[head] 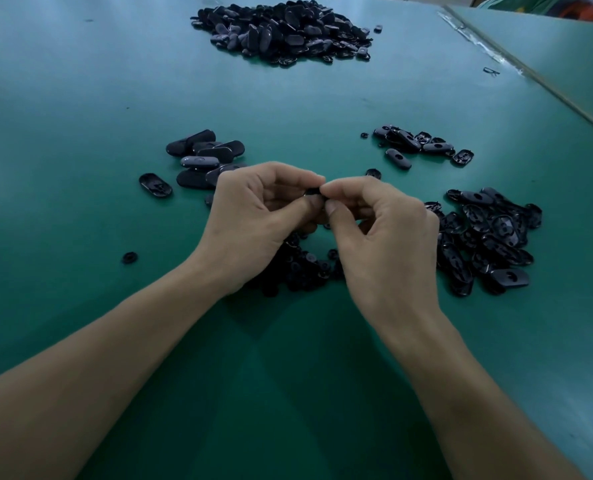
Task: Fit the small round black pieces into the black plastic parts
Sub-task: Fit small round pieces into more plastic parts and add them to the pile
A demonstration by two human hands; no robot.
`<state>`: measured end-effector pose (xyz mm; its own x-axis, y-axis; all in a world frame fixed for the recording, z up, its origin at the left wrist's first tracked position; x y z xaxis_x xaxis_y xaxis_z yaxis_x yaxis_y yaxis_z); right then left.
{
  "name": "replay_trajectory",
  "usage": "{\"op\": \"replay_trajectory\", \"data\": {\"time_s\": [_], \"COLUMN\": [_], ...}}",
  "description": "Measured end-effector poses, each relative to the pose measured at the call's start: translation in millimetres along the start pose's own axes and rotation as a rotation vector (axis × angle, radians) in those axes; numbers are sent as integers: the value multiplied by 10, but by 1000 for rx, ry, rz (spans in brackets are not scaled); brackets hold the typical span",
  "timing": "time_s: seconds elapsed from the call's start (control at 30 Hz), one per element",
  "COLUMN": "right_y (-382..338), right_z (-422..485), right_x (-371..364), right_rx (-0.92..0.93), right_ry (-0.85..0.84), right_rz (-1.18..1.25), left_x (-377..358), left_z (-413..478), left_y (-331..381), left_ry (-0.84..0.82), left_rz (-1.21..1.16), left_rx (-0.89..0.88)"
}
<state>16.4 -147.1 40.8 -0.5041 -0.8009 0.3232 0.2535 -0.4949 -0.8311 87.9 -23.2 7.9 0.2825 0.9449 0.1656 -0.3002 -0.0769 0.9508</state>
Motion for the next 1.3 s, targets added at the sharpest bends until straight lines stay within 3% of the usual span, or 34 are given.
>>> {"op": "replay_trajectory", "data": {"time_s": [0.37,0.8,1.0,1.3], "right_y": [114,38,70,234], "right_z": [4,-20,15,123], "right_x": [36,35,50,111], "right_rx": [-121,-11,3,-133], "right_ry": [32,45,-3,-153], "right_rz": [65,60,96,232], "left_x": [-12,7,5,-14], "left_z": [-4,0,13,4], "left_y": [30,51,37,48], "left_ry": [-9,-1,-15,-56], "left_rz": [51,77,40,66], "left_rx": [-51,-82,-63,-71]}}
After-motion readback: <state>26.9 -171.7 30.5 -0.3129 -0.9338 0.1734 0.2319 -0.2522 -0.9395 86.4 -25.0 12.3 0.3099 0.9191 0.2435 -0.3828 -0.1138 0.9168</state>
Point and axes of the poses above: each hand's wrist, its own z-axis towards the middle knuckle, its own x-axis out of the back of the hand, y = z × x, the point moved 7 cm from there along z, towards the middle knuckle, and after that the axes turned 12 degrees about z, right-handed, at the moved point
